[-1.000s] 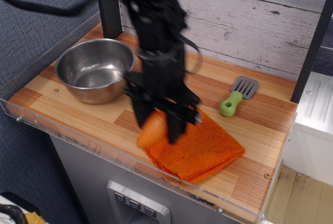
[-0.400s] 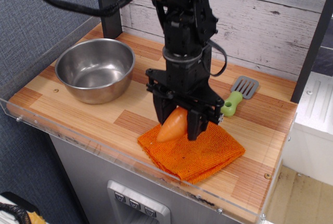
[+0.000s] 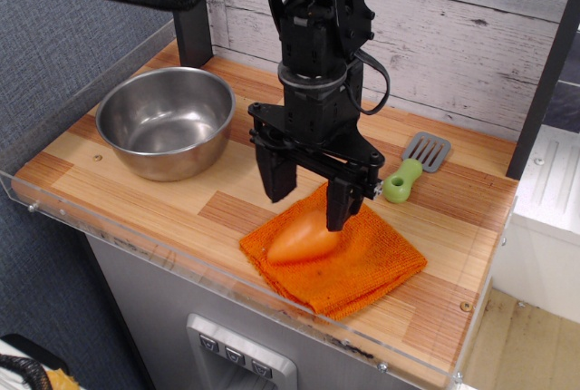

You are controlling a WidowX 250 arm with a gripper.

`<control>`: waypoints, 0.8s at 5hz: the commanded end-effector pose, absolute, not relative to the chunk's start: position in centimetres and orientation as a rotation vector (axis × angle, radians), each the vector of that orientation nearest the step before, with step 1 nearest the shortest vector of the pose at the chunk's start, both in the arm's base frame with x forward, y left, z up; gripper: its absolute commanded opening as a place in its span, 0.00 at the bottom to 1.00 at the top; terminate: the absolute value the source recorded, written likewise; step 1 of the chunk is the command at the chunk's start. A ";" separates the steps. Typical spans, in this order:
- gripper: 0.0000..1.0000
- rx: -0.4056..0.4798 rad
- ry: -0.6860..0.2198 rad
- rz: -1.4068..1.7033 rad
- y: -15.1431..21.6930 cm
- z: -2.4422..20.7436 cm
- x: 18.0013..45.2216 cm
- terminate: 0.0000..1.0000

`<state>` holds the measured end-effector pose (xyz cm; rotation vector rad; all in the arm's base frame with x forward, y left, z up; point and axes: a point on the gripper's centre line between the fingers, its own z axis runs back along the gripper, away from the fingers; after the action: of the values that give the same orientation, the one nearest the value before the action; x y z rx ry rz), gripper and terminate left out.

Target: Take the carrot from the silver vessel and place it on the cloth.

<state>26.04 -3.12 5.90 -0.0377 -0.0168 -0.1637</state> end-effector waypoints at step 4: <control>1.00 -0.093 -0.140 0.131 5.6 14.9 24.6 0.00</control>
<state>25.64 5.04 13.68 -0.1012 -0.0936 0.1259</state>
